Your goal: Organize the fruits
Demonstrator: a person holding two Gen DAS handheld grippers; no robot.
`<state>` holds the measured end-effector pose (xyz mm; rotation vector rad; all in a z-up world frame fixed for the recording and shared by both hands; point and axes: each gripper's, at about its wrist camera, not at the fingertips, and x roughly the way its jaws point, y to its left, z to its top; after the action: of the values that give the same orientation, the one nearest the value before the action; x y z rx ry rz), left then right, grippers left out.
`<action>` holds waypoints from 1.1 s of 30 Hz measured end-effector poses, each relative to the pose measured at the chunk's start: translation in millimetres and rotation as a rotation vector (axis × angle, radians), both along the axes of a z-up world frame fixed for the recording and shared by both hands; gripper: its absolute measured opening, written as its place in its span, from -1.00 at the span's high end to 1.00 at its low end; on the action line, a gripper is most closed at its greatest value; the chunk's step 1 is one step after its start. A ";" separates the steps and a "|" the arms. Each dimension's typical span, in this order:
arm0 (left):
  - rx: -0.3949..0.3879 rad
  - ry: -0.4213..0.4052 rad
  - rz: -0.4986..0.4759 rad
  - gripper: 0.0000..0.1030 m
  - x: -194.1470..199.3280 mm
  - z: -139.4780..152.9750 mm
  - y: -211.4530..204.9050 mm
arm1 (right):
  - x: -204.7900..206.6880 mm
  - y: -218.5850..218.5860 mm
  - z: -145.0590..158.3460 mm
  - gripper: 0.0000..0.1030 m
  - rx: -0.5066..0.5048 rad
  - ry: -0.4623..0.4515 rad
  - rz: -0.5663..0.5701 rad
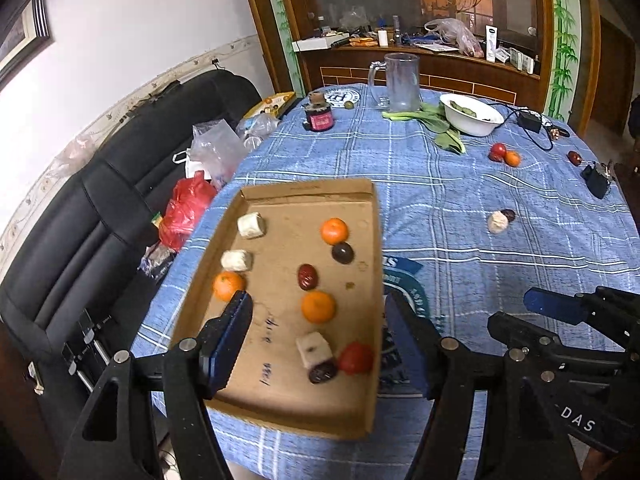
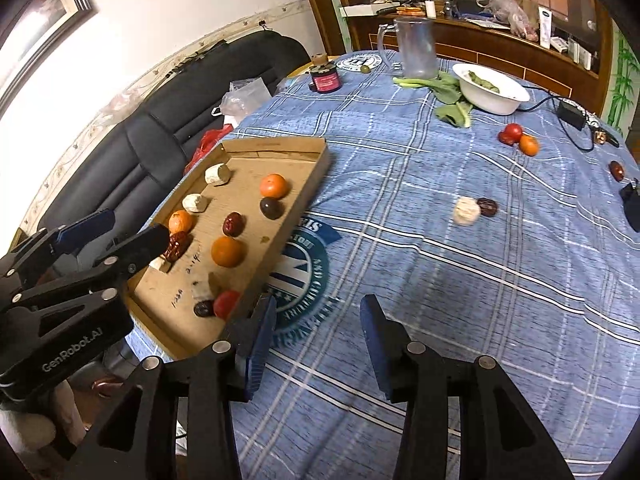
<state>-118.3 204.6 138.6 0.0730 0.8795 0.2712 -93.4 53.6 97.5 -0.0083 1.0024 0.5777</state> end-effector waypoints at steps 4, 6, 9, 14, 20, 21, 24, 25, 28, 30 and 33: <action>0.001 -0.008 -0.002 -0.33 -4.9 0.9 -12.9 | -6.0 -11.2 3.2 0.07 -0.008 -0.014 0.004; 0.002 -0.013 -0.004 -0.33 -7.0 2.2 -18.6 | -8.8 -15.8 5.1 0.07 -0.011 -0.024 0.007; 0.005 -0.018 -0.008 -0.38 -9.9 4.1 -25.3 | -11.5 -22.0 7.6 0.07 -0.012 -0.035 0.009; 0.006 -0.019 -0.019 -0.40 -9.1 4.9 -32.5 | -11.5 -31.9 9.6 0.07 -0.010 -0.044 0.003; -0.001 0.002 -0.038 -0.40 0.5 -1.1 -38.9 | -5.5 -40.8 3.3 0.04 -0.011 -0.024 -0.020; -0.002 0.004 -0.041 -0.40 1.8 -2.2 -39.1 | -4.5 -41.1 2.3 0.04 -0.011 -0.020 -0.023; -0.004 0.016 -0.049 -0.40 7.1 -6.5 -39.5 | -0.6 -41.9 -2.2 0.04 -0.011 -0.006 -0.034; -0.005 0.023 -0.051 -0.40 9.0 -8.2 -38.9 | 0.8 -41.7 -4.3 0.04 -0.011 0.001 -0.037; -0.009 0.038 -0.056 -0.40 13.9 -12.7 -35.7 | 5.0 -40.2 -9.5 0.04 -0.013 0.019 -0.043; -0.013 0.045 -0.057 -0.40 17.2 -15.0 -32.9 | 7.5 -37.5 -12.4 0.04 -0.014 0.029 -0.045; -0.025 0.028 -0.055 -0.40 17.9 -14.0 -28.0 | 9.6 -33.6 -15.4 0.04 -0.018 0.036 -0.045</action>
<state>-100.5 176.6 124.6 0.0779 0.9069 0.2082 -83.8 20.1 82.2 0.0086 1.0408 0.5292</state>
